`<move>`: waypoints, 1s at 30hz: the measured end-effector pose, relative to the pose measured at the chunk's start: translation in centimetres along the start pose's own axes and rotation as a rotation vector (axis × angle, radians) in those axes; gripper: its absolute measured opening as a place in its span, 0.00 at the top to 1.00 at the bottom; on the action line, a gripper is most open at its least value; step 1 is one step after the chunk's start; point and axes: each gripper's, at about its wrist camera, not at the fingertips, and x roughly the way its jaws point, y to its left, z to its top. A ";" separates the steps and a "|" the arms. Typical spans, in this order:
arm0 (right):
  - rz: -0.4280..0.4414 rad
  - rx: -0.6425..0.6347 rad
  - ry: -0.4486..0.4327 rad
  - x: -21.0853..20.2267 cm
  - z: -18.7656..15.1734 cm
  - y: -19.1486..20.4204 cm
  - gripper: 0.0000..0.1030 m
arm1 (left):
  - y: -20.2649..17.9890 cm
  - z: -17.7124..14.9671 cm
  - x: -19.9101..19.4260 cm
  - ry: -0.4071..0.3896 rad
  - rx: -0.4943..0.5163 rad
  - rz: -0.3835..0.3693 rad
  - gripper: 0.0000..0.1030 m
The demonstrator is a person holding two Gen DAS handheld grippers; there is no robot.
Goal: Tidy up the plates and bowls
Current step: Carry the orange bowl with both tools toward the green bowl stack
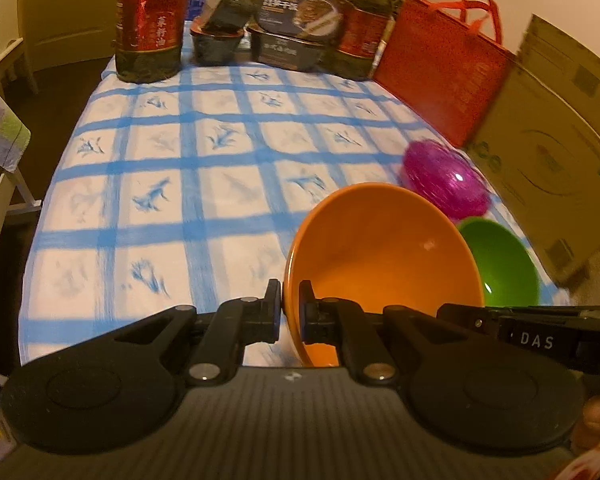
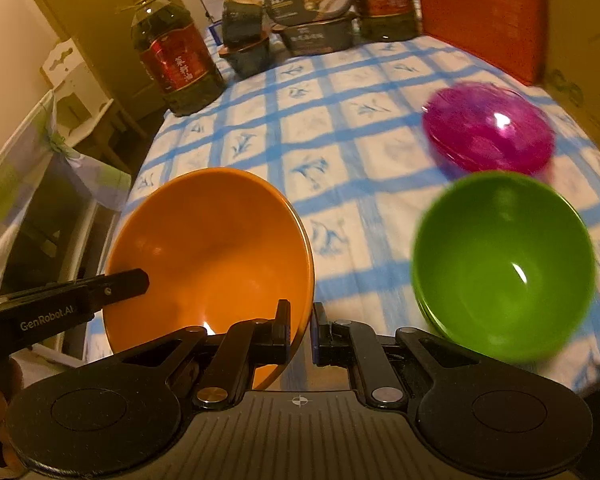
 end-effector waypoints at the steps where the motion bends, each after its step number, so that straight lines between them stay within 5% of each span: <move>1: -0.002 0.002 0.002 -0.6 -0.6 -0.2 0.91 | -0.3 -0.6 -0.3 0.002 0.000 -0.004 0.93; 12: -0.012 -0.008 -0.006 -4.9 -5.7 -1.5 0.91 | -2.9 -5.2 -3.5 0.006 -0.016 -0.035 0.93; 30: -0.038 0.020 -0.067 -9.2 -7.5 -4.3 0.91 | -7.5 -6.7 -5.0 -0.014 0.027 -0.072 0.93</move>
